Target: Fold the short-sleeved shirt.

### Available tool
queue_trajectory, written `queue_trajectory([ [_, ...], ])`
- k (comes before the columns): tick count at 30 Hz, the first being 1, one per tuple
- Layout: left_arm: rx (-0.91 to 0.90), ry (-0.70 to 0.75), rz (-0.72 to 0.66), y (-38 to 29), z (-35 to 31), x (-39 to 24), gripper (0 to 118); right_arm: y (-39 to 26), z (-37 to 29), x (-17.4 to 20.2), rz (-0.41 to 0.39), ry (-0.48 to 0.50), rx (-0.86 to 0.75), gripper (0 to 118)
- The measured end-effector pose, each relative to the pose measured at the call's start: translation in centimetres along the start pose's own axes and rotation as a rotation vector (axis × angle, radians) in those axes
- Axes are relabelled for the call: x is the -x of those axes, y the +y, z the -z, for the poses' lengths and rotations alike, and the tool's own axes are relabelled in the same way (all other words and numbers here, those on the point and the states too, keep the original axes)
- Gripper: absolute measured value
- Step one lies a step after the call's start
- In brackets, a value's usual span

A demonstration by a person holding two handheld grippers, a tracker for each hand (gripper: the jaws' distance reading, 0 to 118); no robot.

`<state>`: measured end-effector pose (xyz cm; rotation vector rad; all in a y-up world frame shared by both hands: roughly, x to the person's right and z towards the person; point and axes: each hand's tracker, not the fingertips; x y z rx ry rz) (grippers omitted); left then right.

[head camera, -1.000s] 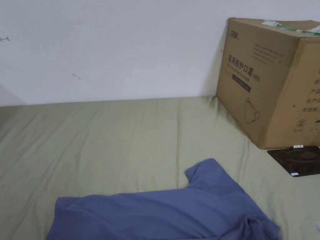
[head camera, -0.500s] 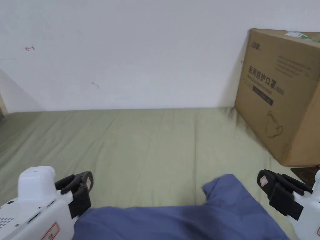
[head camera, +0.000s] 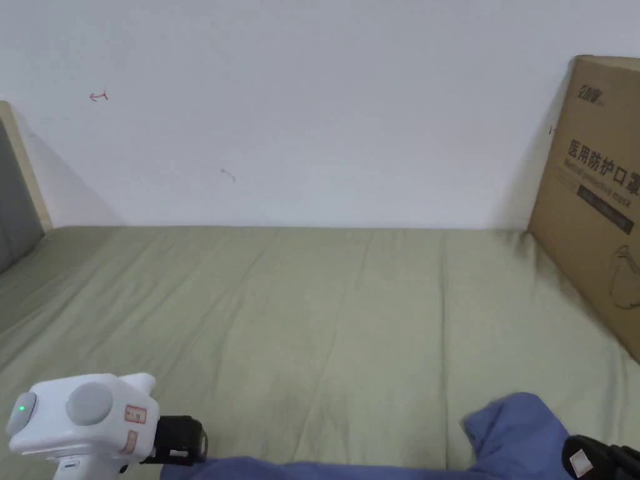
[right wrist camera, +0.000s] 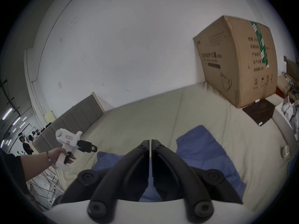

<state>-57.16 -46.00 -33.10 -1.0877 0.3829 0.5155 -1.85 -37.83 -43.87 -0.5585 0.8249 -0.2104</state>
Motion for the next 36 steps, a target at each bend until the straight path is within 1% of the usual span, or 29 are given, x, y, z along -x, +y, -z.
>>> queue_trajectory([
  [2,-0.003,0.004,-0.014,1.2,2.4,1.1,105,-0.4,0.5,-0.3,-0.011,-0.002,0.018,3],
  [4,0.006,0.031,0.007,0.9,4.5,3.2,105,-0.8,0.8,-0.3,-0.035,-0.005,0.046,3],
  [6,0.041,0.02,0.031,1.1,6.5,4.9,110,-0.8,1.3,-0.4,-0.062,-0.015,0.071,3],
  [7,0.049,0.025,0.056,-0.4,6.6,2.3,112,-0.8,1.4,-0.5,-0.066,-0.016,0.076,3],
  [8,0.016,0.017,0.111,-0.9,7.0,2.1,114,-0.8,1.4,-0.3,-0.07,-0.019,0.079,3],
  [9,0.01,0.014,0.133,-1.1,7.3,2.2,118,-0.7,1.4,-0.4,-0.069,-0.021,0.079,3],
  [10,0.001,0.059,0.168,-1.2,7.4,2.3,118,-0.6,1.4,-0.5,-0.067,-0.024,0.079,3],
  [11,-0.008,0.066,0.153,-2.6,7.4,0.6,118,-0.5,1.6,-0.6,-0.068,-0.066,0.095,3],
  [12,0.012,0.073,0.141,-2.2,7.8,0.6,118,-0.5,1.9,-0.8,-0.072,-0.147,0.123,3],
  [13,0.027,0.077,0.144,-1.7,7.5,0.4,118,-0.4,2.2,-1.3,-0.061,-0.146,0.142,3],
  [14,0.018,0.094,0.178,-1.6,7.1,0.2,116,-0.2,2.6,-2.5,-0.041,-0.121,0.159,3],
  [15,-0.033,0.115,0.241,-2.8,6.1,-1.2,109,0.1,2.9,-3.6,-0.027,-0.114,0.162,3],
  [16,-0.078,0.127,0.295,-3.4,5.2,-1.8,96,0.5,3.2,-4.6,-0.016,-0.114,0.168,3],
  [18,-0.121,0.152,0.384,-4.4,3.5,-2.8,42,1.6,4.5,-7.4,0.009,-0.113,0.185,3],
  [19,-0.117,0.143,0.417,-5.3,2.7,-3.6,9,2.3,5.2,-8.8,0.044,-0.099,0.209,3],
  [20,-0.11,0.156,0.459,-5.6,1.9,-3.9,1,3.0,6.2,-10.2,0.078,-0.084,0.236,3],
  [21,-0.13,0.108,0.46,-6.0,0.9,-4.4,1,3.6,7.5,-11.2,0.092,-0.104,0.262,3],
  [22,-0.169,0.094,0.454,-6.3,-0.2,-4.7,1,4.2,8.7,-12.0,0.088,-0.139,0.282,3],
  [23,-0.211,0.071,0.436,-6.6,-1.3,-5.0,1,4.8,10.3,-12.9,0.083,-0.169,0.313,5],
  [24,-0.243,0.05,0.408,-6.5,-2.5,-5.1,1,5.3,12.1,-14.0,0.086,-0.186,0.359,25],
  [25,-0.263,0.03,0.378,-6.4,-3.4,-5.2,1,5.6,13.8,-14.8,0.092,-0.202,0.416,68],
  [26,-0.277,0.003,0.343,-6.4,-4.4,-5.3,1,5.5,15.8,-15.6,0.092,-0.271,0.485,108],
  [27,-0.293,-0.017,0.317,-6.4,-5.1,-5.0,1,5.1,17.2,-16.3,0.073,-0.34,0.541,111],
  [28,-0.306,-0.026,0.296,-6.5,-5.6,-4.9,1,4.8,18.4,-17.2,0.06,-0.388,0.547,111],
  [30,-0.305,-0.039,0.282,-6.7,-6.5,-4.9,1,4.0,20.5,-18.8,0.063,-0.426,0.595,111],
  [32,-0.309,-0.043,0.276,-7.1,-6.9,-5.1,1,3.0,21.8,-19.8,0.044,-0.45,0.649,109],
  [34,-0.302,-0.047,0.27,-7.2,-7.1,-4.9,1,1.9,22.6,-20.1,0.005,-0.465,0.708,96],
  [35,-0.294,-0.044,0.268,-7.2,-6.9,-4.8,1,1.6,22.2,-19.5,-0.041,-0.469,0.695,88],
  [36,-0.289,-0.036,0.264,-7.2,-6.8,-4.6,1,1.4,21.5,-18.9,-0.104,-0.476,0.66,85],
])
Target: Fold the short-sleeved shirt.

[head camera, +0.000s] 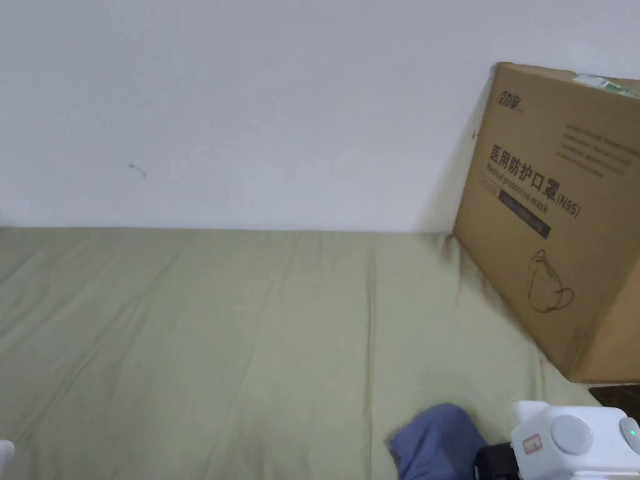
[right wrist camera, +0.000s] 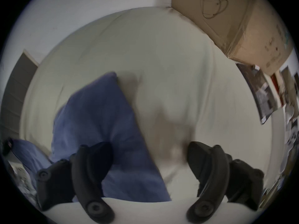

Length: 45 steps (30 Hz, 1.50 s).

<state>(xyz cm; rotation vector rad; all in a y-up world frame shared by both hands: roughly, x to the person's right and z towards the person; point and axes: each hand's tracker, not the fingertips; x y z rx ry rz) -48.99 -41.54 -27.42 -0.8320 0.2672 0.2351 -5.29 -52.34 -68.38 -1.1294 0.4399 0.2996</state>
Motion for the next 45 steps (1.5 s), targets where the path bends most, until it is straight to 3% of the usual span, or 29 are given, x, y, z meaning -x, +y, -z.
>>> queue_trajectory([
  [2,0.014,0.01,-0.01,-0.2,0.3,0.5,1,-0.5,-1.0,0.2,-0.009,0.051,-0.026,73],
  [3,0.022,0.009,-0.02,-0.4,0.6,1.0,1,-0.8,-1.5,0.3,-0.004,0.05,-0.034,54],
  [5,0.04,-0.003,-0.061,-0.6,1.0,1.6,1,-1.5,-2.5,0.6,0.008,0.144,-0.046,1],
  [9,0.025,-0.006,-0.172,-1.0,1.6,2.9,1,-1.8,-4.7,1.2,0.011,0.132,-0.132,1],
  [13,-0.071,-0.096,-0.304,-0.2,0.7,4.3,1,-0.5,-8.8,-0.3,0.152,0.178,-0.301,1],
  [18,-0.212,-0.111,-0.301,1.3,-2.0,4.1,1,-0.9,-13.9,-1.4,0.168,0.161,-0.437,1],
  [21,-0.188,-0.134,-0.282,1.4,-3.6,3.7,1,-2.9,-16.3,-2.2,0.192,0.201,-0.443,1],
  [27,0.033,-0.147,-0.147,-3.3,-5.5,3.2,1,-12.1,-19.1,-3.7,0.16,0.246,-0.318,1],
  [32,0.292,-0.2,-0.178,-9.1,-6.4,3.4,1,-21.4,-18.6,-3.2,0.129,0.212,-0.017,1],
  [35,0.48,-0.165,-0.127,-11.9,-4.9,2.9,1,-24.3,-15.7,-2.5,0.127,0.228,0.183,1],
  [38,0.498,-0.163,-0.121,-13.3,-3.6,2.6,5,-25.1,-14.0,-1.7,0.137,0.198,0.18,1],
  [40,0.492,-0.152,-0.13,-13.1,-3.8,2.5,18,-24.6,-13.3,-2.7,0.186,0.177,0.136,4],
  [41,0.485,-0.155,-0.149,-13.0,-3.8,2.4,40,-24.3,-13.6,-2.7,0.222,0.167,0.13,25],
  [42,0.478,-0.172,-0.169,-12.5,-4.3,2.1,66,-24.1,-13.9,-2.7,0.242,0.144,0.137,57],
  [43,0.475,-0.181,-0.171,-11.9,-4.6,2.0,81,-23.8,-14.2,-2.5,0.234,0.135,0.157,90],
  [44,0.469,-0.166,-0.153,-11.3,-5.3,1.6,88,-23.7,-14.7,-2.7,0.219,0.112,0.173,108],
  [45,0.454,-0.144,-0.126,-10.9,-5.7,1.4,88,-23.5,-15.5,-2.7,0.204,0.116,0.159,108],
])
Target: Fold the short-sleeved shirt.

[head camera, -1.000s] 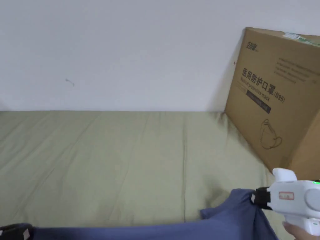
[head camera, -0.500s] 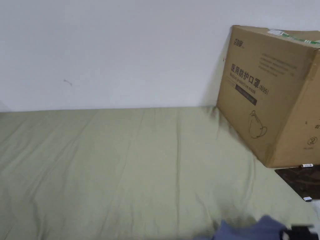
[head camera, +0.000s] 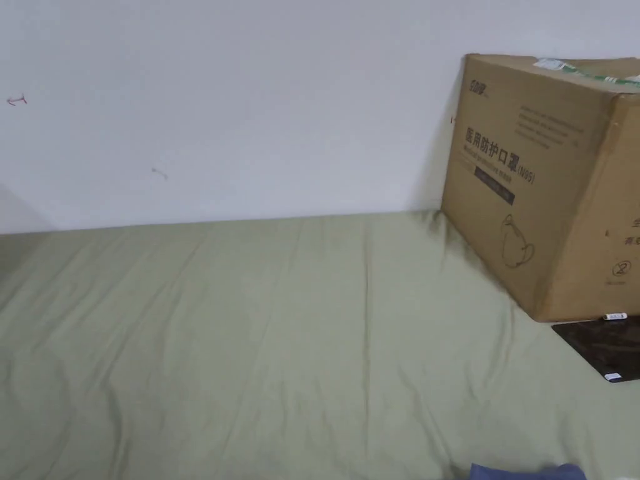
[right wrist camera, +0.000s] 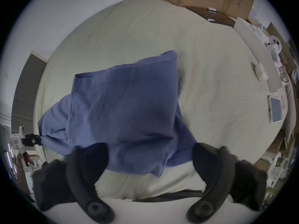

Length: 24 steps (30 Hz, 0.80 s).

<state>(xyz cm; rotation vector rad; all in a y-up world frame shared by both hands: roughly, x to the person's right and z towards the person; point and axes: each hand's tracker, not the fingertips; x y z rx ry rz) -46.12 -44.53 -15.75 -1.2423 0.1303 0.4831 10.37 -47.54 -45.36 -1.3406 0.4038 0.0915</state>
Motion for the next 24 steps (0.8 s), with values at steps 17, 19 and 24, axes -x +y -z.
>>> queue_trajectory([
  [17,-1.262,0.012,0.121,-4.8,-10.5,-15.9,72,-6.1,-14.2,16.3,-0.29,0.178,-1.248,50],
  [19,-1.249,0.02,0.123,-4.3,-10.2,-16.7,14,-5.6,-14.2,17.1,-0.272,0.183,-1.237,3],
  [24,-1.209,0.005,0.102,-3.2,-11.3,-17.1,0,-5.0,-14.3,16.0,-0.2,0.211,-1.2,3],
])
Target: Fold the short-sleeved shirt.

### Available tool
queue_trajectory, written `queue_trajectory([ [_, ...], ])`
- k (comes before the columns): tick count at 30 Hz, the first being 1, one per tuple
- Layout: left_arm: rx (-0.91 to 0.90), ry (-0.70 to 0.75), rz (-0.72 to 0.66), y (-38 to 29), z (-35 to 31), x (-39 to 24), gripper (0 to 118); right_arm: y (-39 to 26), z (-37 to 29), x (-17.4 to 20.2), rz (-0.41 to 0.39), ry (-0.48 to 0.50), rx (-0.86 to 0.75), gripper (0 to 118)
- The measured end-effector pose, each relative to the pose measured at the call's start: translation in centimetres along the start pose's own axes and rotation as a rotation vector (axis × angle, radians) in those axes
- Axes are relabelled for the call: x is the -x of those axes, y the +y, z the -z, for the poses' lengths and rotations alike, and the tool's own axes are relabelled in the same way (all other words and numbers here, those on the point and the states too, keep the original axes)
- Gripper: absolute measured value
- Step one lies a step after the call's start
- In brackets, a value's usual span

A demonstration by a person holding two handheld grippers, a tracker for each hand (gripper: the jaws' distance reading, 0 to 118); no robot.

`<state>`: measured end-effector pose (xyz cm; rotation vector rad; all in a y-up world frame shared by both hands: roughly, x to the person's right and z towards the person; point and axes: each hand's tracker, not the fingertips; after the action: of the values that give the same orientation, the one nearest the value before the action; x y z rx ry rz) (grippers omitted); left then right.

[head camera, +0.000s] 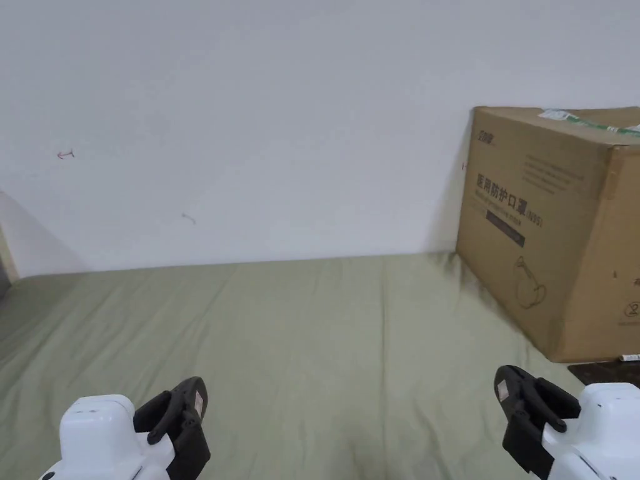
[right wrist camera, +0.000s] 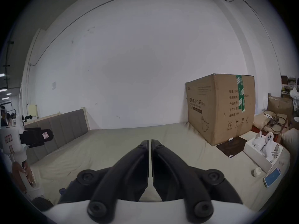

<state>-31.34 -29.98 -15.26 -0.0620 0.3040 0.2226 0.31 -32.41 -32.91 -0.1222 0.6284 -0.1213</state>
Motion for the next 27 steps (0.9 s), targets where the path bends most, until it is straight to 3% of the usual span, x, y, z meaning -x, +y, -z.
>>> queue_trajectory([
  [4,0.035,0.013,-0.027,0.8,-0.6,4.0,0,0.0,0.1,-1.6,0.067,-0.017,0.056,3],
  [8,0.365,0.075,-0.19,0.4,0.3,11.6,0,-0.5,-0.1,-3.2,0.115,-0.06,0.1,3],
  [11,0.667,-0.041,-0.472,-2.7,1.5,18.8,0,-0.9,-0.2,-3.7,0.152,-0.062,0.121,3],
  [13,0.776,-0.102,-0.644,-5.9,1.7,22.7,2,-1.1,-0.1,-3.6,0.146,-0.06,0.145,3],
  [14,0.809,-0.115,-0.687,-7.0,1.1,22.7,27,-1.1,0.2,-3.6,0.139,-0.06,0.161,3],
  [15,0.82,-0.114,-0.715,-8.2,0.9,23.6,69,-1.2,0.2,-3.4,0.138,-0.057,0.171,3],
  [16,0.834,-0.078,-0.709,-9.4,1.0,24.2,103,-1.2,0.4,-3.3,0.138,-0.055,0.181,3],
  [17,0.877,-0.064,-0.718,-10.8,1.3,24.8,118,-1.1,0.5,-3.2,0.139,-0.055,0.189,3],
  [21,0.902,-0.092,-0.803,-15.0,2.1,25.9,117,-1.2,1.1,-4.1,0.158,-0.058,0.219,3],
  [22,0.889,-0.111,-0.854,-16.4,3.1,29.1,117,-1.1,1.2,-4.2,0.159,-0.056,0.232,3],
  [23,0.874,-0.142,-0.905,-17.3,3.5,29.6,118,-0.7,1.0,-2.6,0.151,-0.058,0.243,3],
  [27,0.765,-0.319,-1.051,-18.4,4.1,27.7,118,-0.2,1.1,-2.3,0.142,-0.079,0.269,3],
])
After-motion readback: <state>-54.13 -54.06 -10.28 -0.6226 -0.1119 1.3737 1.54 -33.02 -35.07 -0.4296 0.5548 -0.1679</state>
